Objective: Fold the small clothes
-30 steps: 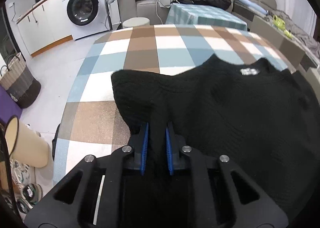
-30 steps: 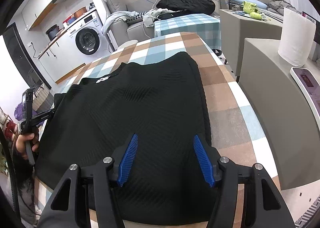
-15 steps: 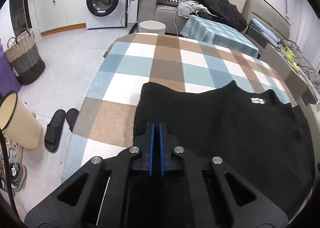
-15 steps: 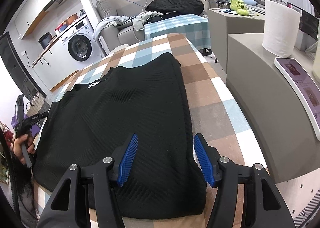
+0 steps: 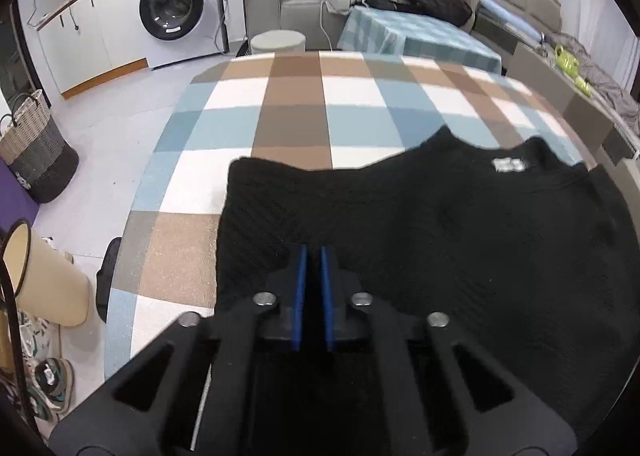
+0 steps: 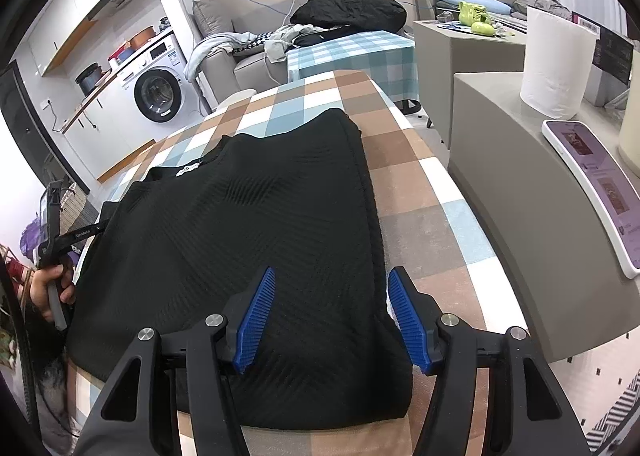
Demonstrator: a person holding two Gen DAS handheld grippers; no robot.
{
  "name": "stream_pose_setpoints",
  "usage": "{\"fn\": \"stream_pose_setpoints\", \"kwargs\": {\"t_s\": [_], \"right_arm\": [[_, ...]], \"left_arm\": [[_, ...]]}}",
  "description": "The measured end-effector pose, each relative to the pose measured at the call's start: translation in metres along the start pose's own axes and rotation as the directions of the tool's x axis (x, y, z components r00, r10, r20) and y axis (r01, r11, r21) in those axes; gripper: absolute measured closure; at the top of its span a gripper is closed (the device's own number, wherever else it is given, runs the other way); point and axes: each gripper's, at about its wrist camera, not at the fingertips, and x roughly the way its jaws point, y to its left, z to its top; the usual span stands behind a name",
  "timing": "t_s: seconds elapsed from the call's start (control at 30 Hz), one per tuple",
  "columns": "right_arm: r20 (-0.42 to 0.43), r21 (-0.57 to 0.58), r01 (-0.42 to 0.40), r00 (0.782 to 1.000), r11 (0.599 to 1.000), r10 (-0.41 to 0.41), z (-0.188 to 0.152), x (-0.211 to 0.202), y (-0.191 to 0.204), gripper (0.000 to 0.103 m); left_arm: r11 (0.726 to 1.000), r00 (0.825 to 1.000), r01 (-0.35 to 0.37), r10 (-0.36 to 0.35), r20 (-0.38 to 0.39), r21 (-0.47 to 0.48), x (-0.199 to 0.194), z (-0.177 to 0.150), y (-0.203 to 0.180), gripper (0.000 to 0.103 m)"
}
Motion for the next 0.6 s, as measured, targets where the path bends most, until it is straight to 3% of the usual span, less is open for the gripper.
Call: {"fn": "stream_pose_setpoints", "kwargs": {"t_s": [0.2, 0.6], "right_arm": [[-0.002, 0.000, 0.006, 1.000, 1.000, -0.006, 0.003, 0.002, 0.000, 0.043], [-0.028, 0.022, -0.016, 0.999, 1.000, 0.017, 0.005, 0.015, -0.005, 0.040]], "left_arm": [[0.999, 0.998, -0.018, 0.020, 0.057, -0.042, -0.014, 0.003, 0.015, 0.103], [0.994, 1.000, -0.003, 0.003, -0.005, -0.111, -0.020, -0.007, 0.027, 0.098]]}}
